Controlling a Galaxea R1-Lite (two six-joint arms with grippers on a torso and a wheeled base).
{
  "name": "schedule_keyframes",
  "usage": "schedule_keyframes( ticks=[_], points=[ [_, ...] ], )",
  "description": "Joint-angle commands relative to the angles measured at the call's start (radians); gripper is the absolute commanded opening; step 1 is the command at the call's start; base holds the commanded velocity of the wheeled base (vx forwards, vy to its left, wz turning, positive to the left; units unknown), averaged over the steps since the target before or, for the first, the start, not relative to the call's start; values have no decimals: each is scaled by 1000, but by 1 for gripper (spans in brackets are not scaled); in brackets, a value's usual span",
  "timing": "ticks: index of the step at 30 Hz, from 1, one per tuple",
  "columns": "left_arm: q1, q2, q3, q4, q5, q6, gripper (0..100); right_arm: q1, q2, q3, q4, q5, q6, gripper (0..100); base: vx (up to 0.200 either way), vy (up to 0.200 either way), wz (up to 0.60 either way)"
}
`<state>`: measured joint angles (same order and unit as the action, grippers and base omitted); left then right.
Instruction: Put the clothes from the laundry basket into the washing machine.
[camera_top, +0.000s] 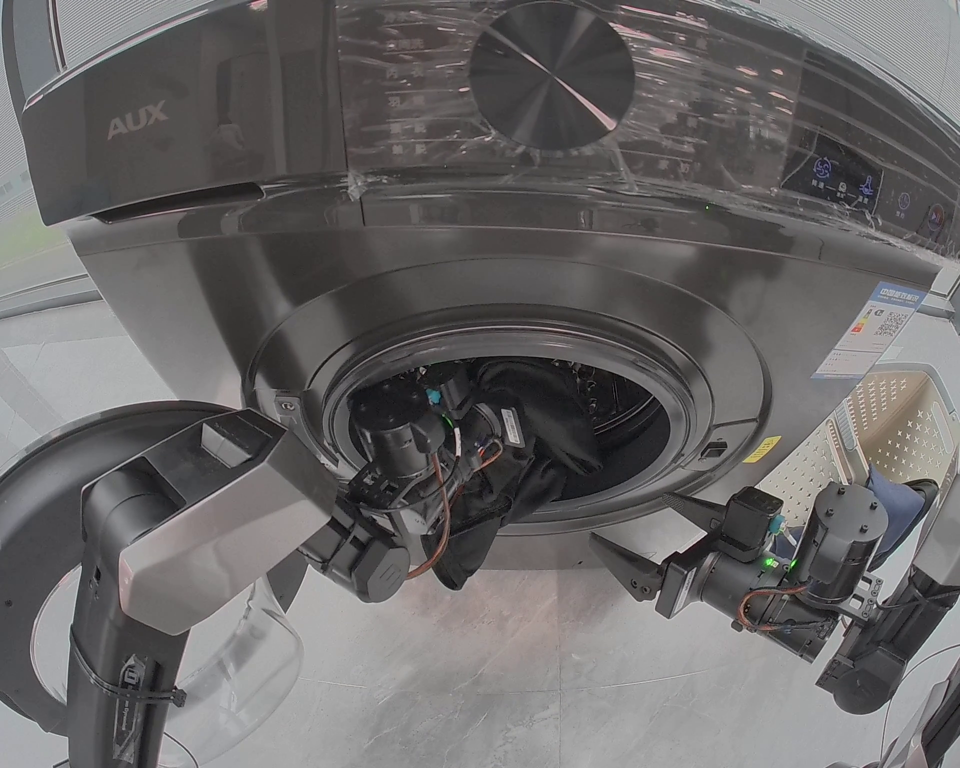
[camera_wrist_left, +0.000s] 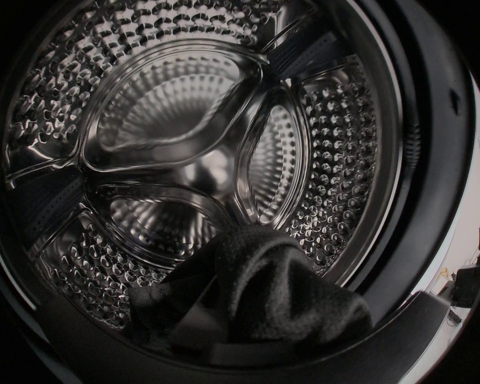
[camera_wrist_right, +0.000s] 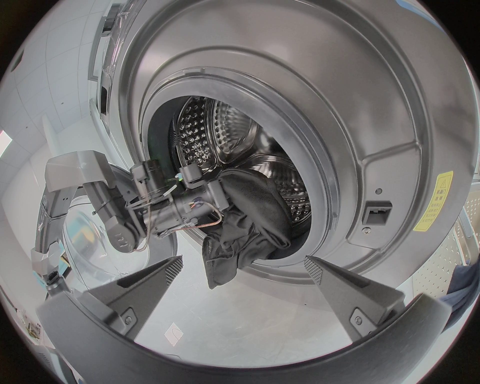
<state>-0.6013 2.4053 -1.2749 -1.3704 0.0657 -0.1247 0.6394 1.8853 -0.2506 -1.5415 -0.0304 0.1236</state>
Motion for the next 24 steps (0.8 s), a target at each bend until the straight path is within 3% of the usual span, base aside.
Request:
schedule_keyframes(
  ticks=[1,10,17,22,23,24],
  points=[
    [23,25,-182,148,16,-6,0,2,3,2,0,-2,-1,100,0,0,0],
    [28,49,-334,333,31,-9,0,3,0,8,0,0,-2,100,0,0,0],
    [49,67,-466,415,59,-9,0,28,3,24,0,0,-2,100,0,0,0],
    [49,80,-471,416,66,-10,0,29,3,24,0,0,-2,100,0,0,0],
    [46,80,-466,416,66,-12,100,29,3,24,0,0,-1,100,0,0,0],
    [43,80,-465,418,66,-12,100,29,3,24,0,0,-1,100,0,0,0]
  ],
)
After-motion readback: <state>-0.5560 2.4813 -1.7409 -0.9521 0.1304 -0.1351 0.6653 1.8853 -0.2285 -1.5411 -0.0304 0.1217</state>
